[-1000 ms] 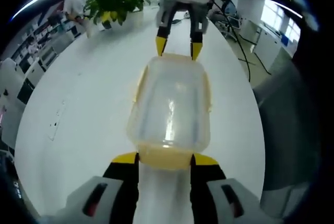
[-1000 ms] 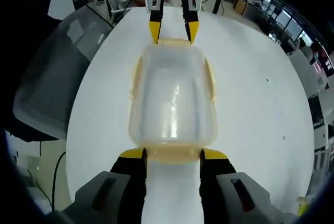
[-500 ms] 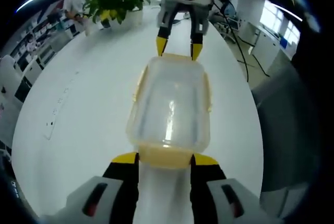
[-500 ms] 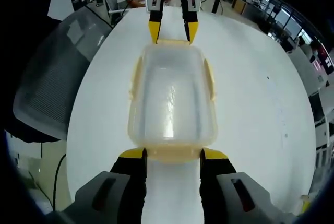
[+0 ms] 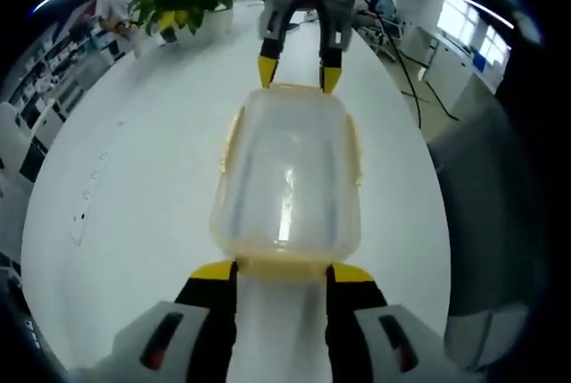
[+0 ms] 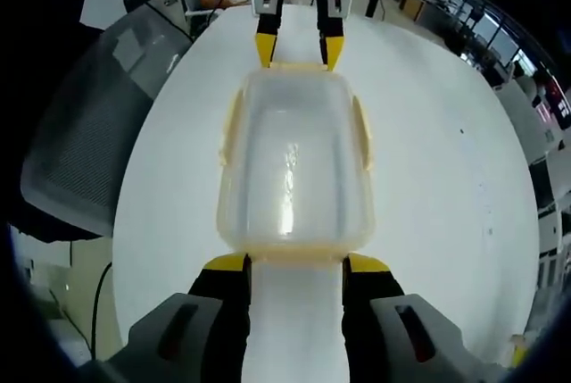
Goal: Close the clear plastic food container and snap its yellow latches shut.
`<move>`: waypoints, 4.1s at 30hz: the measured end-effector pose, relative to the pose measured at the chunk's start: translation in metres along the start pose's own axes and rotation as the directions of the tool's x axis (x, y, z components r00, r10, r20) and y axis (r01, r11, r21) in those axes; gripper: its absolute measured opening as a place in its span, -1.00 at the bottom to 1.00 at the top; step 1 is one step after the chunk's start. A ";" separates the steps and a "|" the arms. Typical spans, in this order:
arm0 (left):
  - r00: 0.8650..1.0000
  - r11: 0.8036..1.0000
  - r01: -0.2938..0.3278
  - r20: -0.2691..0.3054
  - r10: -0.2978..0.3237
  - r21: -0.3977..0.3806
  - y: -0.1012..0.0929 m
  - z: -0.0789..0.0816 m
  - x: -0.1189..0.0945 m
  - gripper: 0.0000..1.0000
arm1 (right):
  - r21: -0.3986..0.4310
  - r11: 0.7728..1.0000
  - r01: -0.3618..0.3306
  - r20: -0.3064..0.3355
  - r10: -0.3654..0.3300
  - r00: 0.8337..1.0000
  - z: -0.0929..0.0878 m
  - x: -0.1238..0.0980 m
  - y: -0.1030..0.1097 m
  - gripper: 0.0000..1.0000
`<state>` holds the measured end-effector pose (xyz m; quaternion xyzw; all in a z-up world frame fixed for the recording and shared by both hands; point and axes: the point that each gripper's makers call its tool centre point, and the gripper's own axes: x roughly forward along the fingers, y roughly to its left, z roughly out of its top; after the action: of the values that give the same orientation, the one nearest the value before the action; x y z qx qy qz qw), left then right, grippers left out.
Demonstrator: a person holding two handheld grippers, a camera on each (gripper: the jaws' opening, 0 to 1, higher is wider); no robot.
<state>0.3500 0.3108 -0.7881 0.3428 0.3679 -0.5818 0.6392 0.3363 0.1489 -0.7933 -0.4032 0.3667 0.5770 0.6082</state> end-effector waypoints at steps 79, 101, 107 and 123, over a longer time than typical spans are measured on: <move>0.942 0.630 0.039 0.238 0.236 -0.776 -0.006 0.006 -0.010 -0.64 | 0.676 0.732 -0.091 0.302 -0.162 0.939 0.013 -0.013 0.007 -0.52; 0.943 0.593 0.024 0.215 0.253 -0.805 -0.009 0.006 -0.006 -0.64 | 0.727 0.669 -0.157 0.314 -0.120 0.942 0.013 -0.008 0.010 -0.56; 0.942 0.600 0.021 0.218 0.257 -0.800 -0.009 0.006 -0.006 -0.63 | 0.723 0.676 -0.142 0.309 -0.132 0.942 0.015 -0.007 0.004 -0.55; 0.935 0.710 -0.091 0.186 0.302 -0.699 -0.005 0.010 -0.010 -0.57 | 0.562 0.827 0.029 0.184 -0.159 0.970 0.020 -0.013 0.001 -0.47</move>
<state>0.3448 0.3066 -0.7749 0.0348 0.4193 -0.3777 0.8248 0.3341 0.1621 -0.7733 -0.1597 0.4271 0.4564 0.7641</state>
